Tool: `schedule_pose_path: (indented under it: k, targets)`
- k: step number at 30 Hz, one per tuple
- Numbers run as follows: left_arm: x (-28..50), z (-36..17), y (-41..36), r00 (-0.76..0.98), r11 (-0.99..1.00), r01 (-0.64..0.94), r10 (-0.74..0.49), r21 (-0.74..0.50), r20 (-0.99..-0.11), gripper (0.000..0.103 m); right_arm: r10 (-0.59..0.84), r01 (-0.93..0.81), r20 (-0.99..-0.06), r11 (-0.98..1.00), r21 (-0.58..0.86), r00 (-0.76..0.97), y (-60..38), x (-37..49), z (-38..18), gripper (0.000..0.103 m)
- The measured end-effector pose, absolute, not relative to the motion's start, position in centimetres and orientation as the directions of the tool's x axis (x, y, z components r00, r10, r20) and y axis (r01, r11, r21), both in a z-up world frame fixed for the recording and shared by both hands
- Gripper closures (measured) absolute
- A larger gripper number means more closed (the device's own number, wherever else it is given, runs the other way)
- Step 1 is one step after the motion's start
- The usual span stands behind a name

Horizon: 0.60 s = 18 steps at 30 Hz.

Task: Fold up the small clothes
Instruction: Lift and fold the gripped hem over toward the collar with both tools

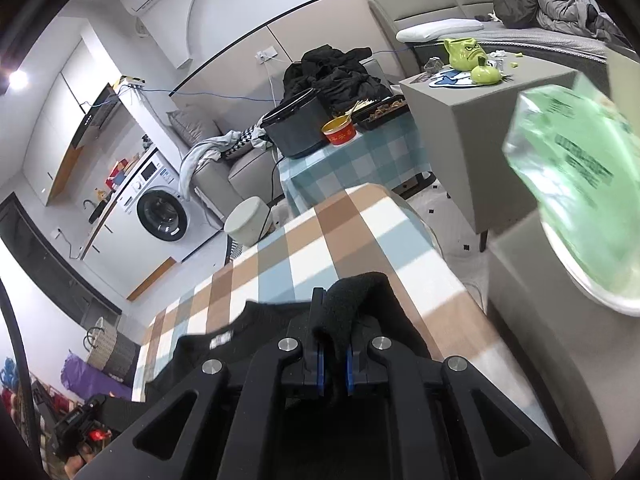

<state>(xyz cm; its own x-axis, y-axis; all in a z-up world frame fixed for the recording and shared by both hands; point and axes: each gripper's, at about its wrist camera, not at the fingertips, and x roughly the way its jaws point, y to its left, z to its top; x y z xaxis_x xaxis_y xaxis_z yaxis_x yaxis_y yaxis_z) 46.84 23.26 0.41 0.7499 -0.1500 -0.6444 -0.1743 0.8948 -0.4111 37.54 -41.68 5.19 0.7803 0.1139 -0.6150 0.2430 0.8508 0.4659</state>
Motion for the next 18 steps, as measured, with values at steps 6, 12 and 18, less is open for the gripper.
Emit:
schedule_pose_path:
  k: [6, 12, 18]
  targets:
    - [52.4, -2.1, 23.5, 0.690, 0.875, -0.242, -0.149, -0.419, -0.709, 0.097, 0.137, 0.260, -0.651, 0.841, 0.475, 0.747, -41.1, 42.8, 3.7, 0.090]
    - [51.3, -2.9, 23.3, 0.681, 0.882, -0.242, -0.142, -0.404, -0.718, 0.078, 0.187, 0.229, -0.657, 0.840, 0.493, 0.731, -40.9, 41.7, 2.7, 0.063]
    - [48.8, -4.1, 22.0, 0.666, 0.886, -0.201, -0.190, -0.419, -0.722, 0.064, 0.236, 0.231, -0.720, 0.843, 0.485, 0.653, -40.1, 39.8, -0.4, 0.061]
